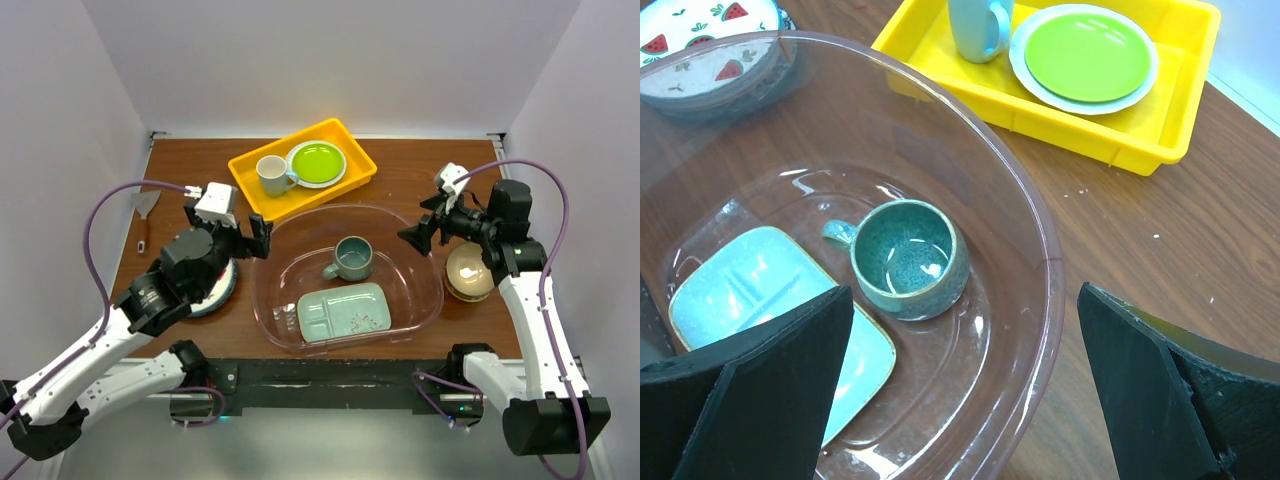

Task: Place the mixed dishes into the plastic bin
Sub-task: Pick up the plate at the center of the board.

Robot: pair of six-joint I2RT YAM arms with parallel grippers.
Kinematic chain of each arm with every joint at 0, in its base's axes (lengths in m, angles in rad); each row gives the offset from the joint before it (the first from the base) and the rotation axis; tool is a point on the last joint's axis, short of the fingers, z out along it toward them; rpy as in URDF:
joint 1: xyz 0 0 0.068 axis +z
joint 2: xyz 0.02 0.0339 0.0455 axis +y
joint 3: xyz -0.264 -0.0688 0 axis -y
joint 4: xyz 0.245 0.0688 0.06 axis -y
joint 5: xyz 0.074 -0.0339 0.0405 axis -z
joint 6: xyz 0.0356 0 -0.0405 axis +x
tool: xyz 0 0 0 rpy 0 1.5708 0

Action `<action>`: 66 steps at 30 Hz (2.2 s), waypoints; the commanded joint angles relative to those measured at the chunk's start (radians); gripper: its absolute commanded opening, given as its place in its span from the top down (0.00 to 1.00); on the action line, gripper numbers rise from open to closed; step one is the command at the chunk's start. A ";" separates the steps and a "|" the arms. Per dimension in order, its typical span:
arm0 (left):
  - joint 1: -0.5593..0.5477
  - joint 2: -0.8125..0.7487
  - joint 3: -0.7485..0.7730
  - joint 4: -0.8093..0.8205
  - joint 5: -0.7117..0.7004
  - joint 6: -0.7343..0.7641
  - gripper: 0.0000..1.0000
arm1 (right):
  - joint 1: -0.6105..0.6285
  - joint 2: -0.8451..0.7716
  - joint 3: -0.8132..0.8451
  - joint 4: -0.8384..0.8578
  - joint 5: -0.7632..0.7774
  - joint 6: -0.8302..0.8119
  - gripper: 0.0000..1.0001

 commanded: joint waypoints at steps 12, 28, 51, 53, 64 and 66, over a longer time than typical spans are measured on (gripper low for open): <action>0.157 0.074 0.003 -0.018 -0.050 -0.068 0.00 | -0.005 -0.002 0.016 0.010 0.002 -0.015 0.01; 0.361 0.101 -0.040 -0.079 -0.049 -0.255 0.00 | -0.005 -0.003 0.021 0.003 -0.001 -0.018 0.01; 0.463 0.672 -0.031 -0.241 0.019 -0.573 0.30 | -0.004 -0.003 0.027 -0.011 -0.012 -0.027 0.01; 0.463 0.731 -0.011 -0.263 0.019 -0.580 0.32 | -0.005 -0.005 0.027 -0.011 -0.009 -0.028 0.01; 0.463 0.747 -0.009 -0.263 0.023 -0.583 0.66 | -0.005 -0.008 0.029 -0.013 -0.007 -0.030 0.01; 0.463 0.744 -0.008 -0.263 0.026 -0.577 0.81 | -0.005 -0.008 0.029 -0.013 -0.007 -0.030 0.01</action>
